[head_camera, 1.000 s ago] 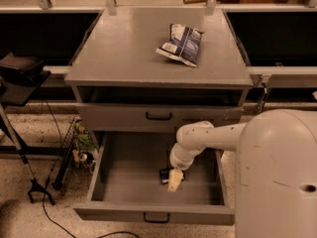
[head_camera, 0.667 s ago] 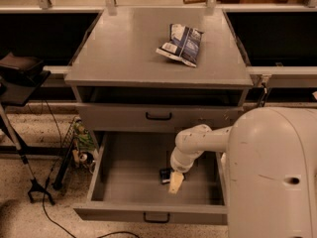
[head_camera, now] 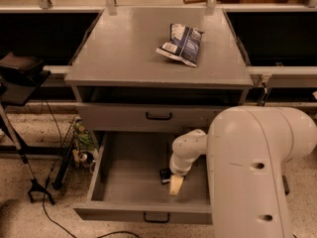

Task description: Pick rxbar blueberry from middle drawer and place on counter

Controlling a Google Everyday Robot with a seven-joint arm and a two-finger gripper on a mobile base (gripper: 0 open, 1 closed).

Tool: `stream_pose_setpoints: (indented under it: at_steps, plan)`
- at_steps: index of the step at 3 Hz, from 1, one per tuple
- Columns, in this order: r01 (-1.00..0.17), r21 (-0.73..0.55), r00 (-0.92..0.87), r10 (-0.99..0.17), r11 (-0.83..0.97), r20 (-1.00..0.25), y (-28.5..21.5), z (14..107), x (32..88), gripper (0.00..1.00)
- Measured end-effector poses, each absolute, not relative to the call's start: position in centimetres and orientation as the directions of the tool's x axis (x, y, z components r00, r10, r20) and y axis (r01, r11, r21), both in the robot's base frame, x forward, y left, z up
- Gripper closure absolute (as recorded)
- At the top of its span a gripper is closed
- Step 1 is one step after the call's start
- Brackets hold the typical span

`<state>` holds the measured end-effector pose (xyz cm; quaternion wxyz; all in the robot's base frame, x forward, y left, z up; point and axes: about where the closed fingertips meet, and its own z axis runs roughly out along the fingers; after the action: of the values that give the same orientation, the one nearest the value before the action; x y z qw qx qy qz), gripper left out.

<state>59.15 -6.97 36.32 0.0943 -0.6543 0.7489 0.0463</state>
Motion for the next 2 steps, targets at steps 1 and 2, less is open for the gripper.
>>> stream_pose_setpoints:
  at_steps: [1,2]
  plan:
    - [-0.987,-0.05,-0.139,-0.972,0.151,-0.188,-7.68,34.68,59.86,0.04]
    - [-0.985,-0.054,-0.153,-0.972,0.165,-0.181,-8.25,33.78,60.09,0.21]
